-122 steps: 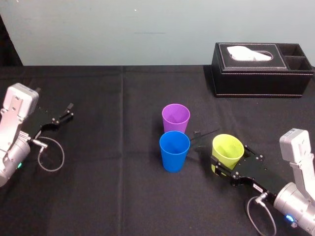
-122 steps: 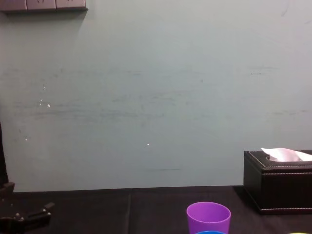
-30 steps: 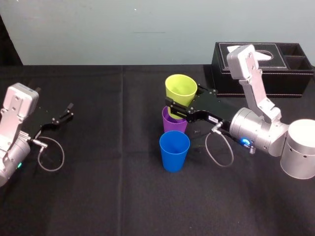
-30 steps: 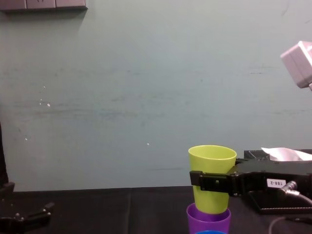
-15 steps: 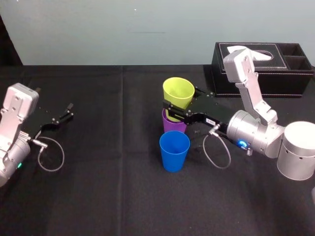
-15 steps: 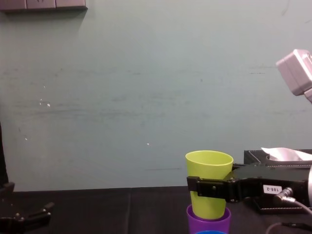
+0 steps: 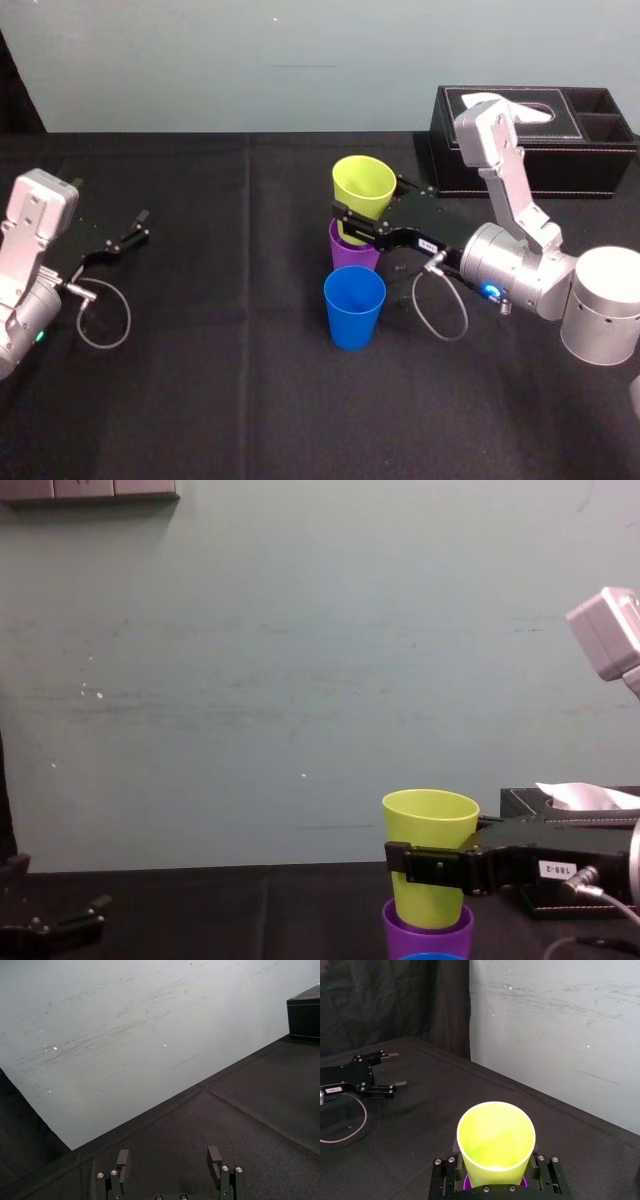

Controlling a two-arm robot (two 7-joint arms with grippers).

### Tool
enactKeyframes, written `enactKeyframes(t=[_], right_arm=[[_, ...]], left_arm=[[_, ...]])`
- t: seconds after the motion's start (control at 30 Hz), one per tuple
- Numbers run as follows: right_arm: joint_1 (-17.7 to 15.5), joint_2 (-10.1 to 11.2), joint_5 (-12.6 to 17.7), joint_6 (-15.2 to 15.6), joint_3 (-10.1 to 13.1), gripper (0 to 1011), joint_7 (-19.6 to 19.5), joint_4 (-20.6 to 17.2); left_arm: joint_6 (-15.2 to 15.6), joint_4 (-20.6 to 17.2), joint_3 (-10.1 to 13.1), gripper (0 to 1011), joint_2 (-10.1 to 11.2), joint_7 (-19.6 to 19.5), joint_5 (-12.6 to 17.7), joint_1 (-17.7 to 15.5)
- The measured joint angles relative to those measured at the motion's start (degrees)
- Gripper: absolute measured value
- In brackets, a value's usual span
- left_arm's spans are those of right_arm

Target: Stack the three plastic cups sequentially using one hand.

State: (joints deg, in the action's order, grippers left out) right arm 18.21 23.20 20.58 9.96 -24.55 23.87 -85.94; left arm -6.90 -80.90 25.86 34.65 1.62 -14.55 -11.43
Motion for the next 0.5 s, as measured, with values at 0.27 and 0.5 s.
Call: enactKeyframes(t=[0.27,0.5], right_arm=[[0.21,-0.24,-0.1,-0.66,-0.11,726,0.18,0.97],[0.3,-0.59,-0.4,-1.57,-0.25,726,0.4,1.93]], left_arm=[[0.0,0.0,0.0,1011,0.0,0.0,0.0,0.0],[0.0,0.0,0.0,1012,0.0,0.0,0.0,0.0]])
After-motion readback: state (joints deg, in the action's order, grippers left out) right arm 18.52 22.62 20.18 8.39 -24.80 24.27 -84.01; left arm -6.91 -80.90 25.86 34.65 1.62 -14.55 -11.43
